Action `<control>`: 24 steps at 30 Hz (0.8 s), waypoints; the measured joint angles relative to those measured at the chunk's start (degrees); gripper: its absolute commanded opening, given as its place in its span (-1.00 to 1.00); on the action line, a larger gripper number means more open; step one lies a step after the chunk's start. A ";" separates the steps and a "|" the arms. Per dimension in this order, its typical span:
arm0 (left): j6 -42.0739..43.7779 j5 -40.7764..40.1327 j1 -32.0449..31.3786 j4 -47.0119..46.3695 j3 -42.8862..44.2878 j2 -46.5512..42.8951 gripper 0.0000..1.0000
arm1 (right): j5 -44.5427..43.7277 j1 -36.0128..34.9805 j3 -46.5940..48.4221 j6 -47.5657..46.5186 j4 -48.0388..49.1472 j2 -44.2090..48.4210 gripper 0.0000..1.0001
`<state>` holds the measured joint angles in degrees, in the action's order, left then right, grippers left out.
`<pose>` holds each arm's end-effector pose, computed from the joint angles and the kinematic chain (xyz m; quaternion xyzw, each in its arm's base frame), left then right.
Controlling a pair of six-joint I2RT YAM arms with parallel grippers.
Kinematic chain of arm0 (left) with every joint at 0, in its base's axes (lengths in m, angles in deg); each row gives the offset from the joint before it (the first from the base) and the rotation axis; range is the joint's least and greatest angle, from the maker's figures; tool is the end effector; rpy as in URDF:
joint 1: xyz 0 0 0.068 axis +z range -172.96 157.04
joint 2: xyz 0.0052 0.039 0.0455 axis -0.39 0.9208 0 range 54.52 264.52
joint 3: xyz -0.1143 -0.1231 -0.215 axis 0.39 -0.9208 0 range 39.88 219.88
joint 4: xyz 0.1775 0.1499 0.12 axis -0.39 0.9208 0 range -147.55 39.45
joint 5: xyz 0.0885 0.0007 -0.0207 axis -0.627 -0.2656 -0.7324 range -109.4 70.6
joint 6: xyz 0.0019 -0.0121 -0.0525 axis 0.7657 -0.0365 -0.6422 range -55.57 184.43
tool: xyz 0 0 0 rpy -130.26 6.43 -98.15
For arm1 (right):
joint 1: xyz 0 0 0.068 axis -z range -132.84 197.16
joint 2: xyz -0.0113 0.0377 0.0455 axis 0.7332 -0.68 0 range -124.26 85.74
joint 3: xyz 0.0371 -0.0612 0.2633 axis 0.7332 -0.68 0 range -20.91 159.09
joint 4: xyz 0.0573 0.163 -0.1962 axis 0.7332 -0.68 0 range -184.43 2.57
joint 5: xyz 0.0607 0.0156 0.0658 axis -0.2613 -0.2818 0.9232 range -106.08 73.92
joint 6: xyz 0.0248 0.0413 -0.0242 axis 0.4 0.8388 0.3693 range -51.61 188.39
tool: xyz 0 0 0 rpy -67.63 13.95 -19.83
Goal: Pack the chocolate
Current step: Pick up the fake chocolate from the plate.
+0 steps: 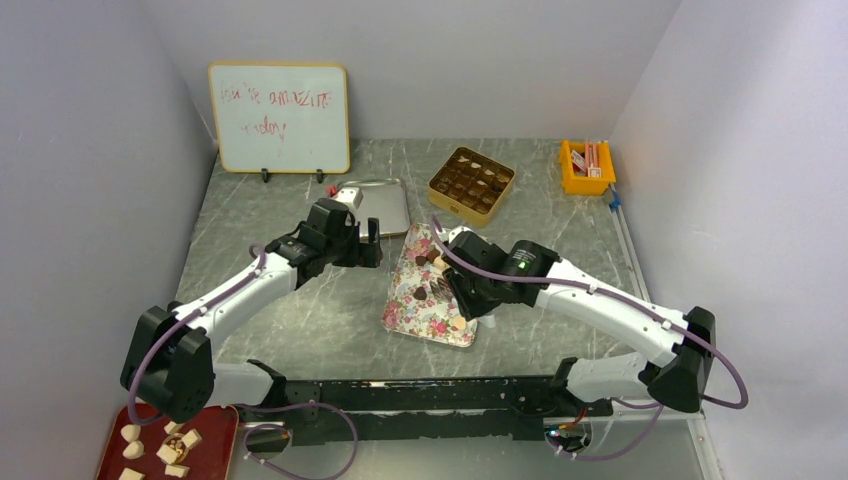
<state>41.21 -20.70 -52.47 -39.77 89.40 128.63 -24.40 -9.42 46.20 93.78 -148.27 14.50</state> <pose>0.2410 -0.1355 0.2462 0.0456 0.9137 -0.1701 0.3663 0.1309 0.1891 0.3067 -0.2465 0.9421 0.0883 0.2096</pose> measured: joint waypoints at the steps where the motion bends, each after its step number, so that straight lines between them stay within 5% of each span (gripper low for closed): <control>1: 0.00 0.00 0.00 -0.02 0.00 0.02 1.00 | -0.63 -0.35 0.02 0.20 -0.17 -0.37 -0.28; 24: 1.22 0.00 0.00 -0.59 0.00 1.16 1.00 | -5.14 -3.15 1.40 1.31 -1.01 -5.95 -0.22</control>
<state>42.43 -20.70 -52.47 -40.36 89.40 129.79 -29.54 -12.57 47.60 95.09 -149.28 8.56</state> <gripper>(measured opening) 0.996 0.397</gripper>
